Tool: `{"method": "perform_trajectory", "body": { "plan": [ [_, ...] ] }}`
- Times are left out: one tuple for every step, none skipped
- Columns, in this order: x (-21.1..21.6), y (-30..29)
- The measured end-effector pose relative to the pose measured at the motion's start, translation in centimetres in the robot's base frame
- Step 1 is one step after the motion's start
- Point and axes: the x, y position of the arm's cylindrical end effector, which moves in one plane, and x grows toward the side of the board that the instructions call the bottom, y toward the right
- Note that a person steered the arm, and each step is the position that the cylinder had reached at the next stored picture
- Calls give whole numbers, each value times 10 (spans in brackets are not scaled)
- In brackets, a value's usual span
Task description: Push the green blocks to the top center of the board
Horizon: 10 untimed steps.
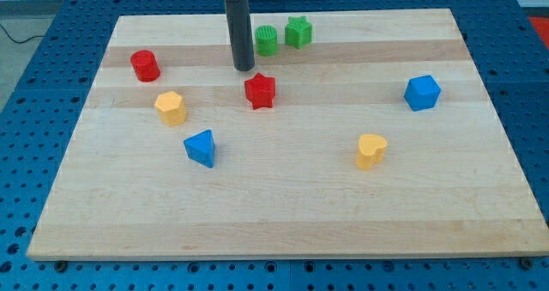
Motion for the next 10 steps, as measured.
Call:
{"method": "perform_trajectory", "body": {
  "plan": [
    [-11, 5],
    [-40, 5],
    [-51, 0],
    [-30, 2],
    [-7, 40],
    [-24, 105],
    [-83, 160],
    [-137, 168],
    [-133, 142],
    [-113, 123]
  ]
}}
